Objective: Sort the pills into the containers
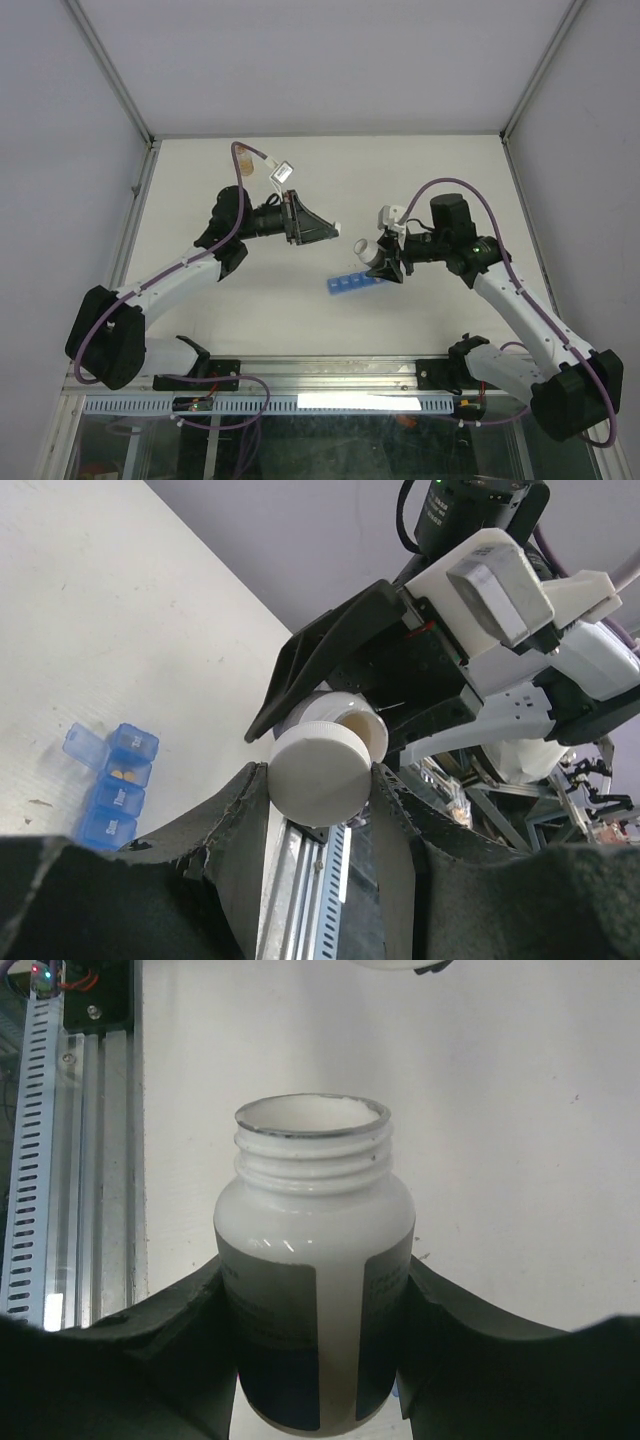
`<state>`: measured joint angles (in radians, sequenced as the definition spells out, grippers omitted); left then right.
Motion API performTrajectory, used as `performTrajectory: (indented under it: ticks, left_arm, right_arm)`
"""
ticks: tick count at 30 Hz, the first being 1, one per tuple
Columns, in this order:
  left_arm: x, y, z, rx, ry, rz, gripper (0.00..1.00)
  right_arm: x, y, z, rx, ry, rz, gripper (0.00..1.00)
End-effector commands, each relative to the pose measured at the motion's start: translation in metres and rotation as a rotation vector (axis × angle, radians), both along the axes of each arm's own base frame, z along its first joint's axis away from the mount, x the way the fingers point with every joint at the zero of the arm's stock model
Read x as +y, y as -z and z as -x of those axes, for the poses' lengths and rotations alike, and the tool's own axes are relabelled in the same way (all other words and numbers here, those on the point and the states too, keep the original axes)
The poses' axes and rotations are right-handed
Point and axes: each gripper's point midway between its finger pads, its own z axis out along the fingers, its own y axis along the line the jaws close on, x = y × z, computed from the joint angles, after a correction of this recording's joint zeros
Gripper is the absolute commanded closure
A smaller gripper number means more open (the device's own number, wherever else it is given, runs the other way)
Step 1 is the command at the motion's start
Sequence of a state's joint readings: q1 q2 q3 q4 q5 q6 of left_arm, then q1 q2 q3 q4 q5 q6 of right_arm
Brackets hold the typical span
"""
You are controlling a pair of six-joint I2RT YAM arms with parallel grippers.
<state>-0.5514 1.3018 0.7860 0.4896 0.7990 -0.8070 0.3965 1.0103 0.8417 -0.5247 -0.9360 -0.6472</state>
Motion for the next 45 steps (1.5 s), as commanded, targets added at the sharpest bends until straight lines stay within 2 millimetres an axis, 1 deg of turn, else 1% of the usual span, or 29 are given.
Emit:
performTrajectory:
  ticks: [1,8,18,26,34,39,45]
  left_arm:
    - [-0.007,-0.002,0.008,-0.034,0.035,0.03,0.73]
    - [-0.017,0.008,0.014,-0.012,0.055,0.01,0.73]
    - [-0.031,0.027,0.02,0.012,0.071,-0.075,0.73]
    - [-0.038,0.023,0.028,0.009,0.085,-0.075,0.73]
    - [-0.04,0.015,0.033,0.012,0.092,-0.064,0.73]
    - [-0.045,0.022,0.035,0.029,0.082,-0.111,0.73]
    - [-0.046,0.033,0.033,0.033,0.036,-0.205,0.73]
  right_arm:
    - [0.007,-0.007,-0.009,-0.069,0.003,0.037,1.0]
    - [0.014,-0.003,-0.007,-0.062,-0.008,0.051,1.0]
    - [0.016,-0.003,-0.007,-0.053,-0.006,0.055,1.0]
    - [0.017,0.001,-0.005,-0.038,-0.015,0.07,1.0]
    - [0.017,0.005,-0.007,-0.037,-0.009,0.098,1.0]
    - [0.018,0.013,-0.009,-0.017,-0.001,0.142,1.0]
    - [0.017,0.013,-0.012,-0.005,0.019,0.161,1.0]
